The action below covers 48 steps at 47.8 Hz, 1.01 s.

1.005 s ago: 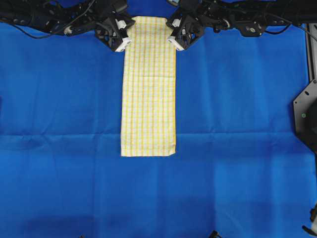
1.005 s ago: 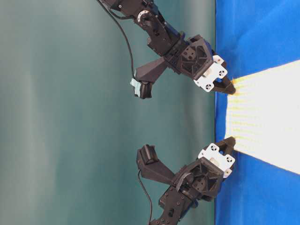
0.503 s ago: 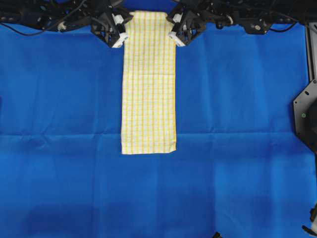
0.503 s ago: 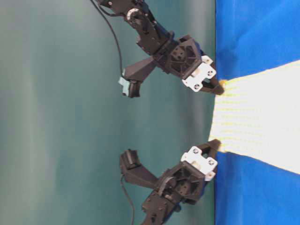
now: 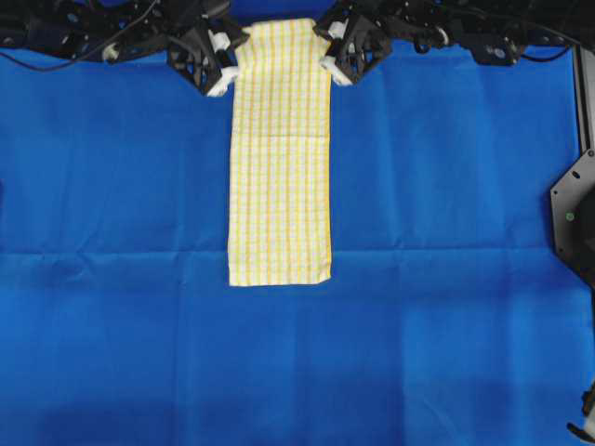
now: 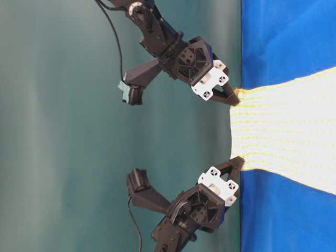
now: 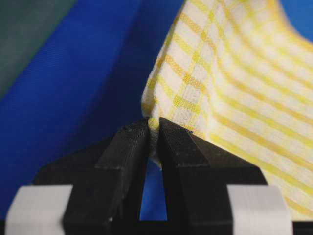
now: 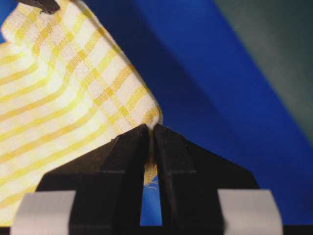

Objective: Fold the yellow towel.
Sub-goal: 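Pull the top end down over the strip toward the bottom end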

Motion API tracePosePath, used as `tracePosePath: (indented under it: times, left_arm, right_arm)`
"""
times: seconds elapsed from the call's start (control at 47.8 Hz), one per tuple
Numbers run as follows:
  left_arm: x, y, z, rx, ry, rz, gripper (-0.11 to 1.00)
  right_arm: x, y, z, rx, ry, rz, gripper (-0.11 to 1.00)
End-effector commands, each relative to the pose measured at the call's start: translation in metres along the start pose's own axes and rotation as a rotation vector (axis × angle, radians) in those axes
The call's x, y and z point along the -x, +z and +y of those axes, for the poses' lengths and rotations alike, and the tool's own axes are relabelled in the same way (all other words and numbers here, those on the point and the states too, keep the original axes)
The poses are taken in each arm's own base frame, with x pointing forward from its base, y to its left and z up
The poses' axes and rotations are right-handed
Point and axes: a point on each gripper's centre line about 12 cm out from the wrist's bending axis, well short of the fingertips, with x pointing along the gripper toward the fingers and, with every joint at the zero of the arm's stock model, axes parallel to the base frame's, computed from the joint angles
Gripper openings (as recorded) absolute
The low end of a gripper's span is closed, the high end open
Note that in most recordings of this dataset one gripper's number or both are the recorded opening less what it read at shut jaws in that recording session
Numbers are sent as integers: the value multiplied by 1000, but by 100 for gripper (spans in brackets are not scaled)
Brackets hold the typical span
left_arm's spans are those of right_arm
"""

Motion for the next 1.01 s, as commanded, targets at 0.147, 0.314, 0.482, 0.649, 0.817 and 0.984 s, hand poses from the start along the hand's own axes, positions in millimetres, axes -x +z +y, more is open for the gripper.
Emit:
tracePosePath:
  times: [0.147,0.314,0.482,0.649,0.817,0.984]
  left_arm:
    - [31,5,-33,-11,-68,-39,6]
    - [48,-8,-60,-24,-129,-22,6]
    - [63,-18,-93,-38,-207,-18,6]
    - [72,-24,-132,-72,-296,-12,6]
    - [83,-32,-164,-111,-371,0,6]
    - [89,-38,-178,-120,-405,14,6]
  right_arm:
    - [33,-4,43,45,85,-24,5]
    - [54,-19,76,78,157,-19,5]
    - [72,-36,106,107,230,-4,5]
    - [84,-53,129,132,287,22,5]
    - [93,-67,152,151,340,43,5]
    - [99,-75,168,169,377,55,5]
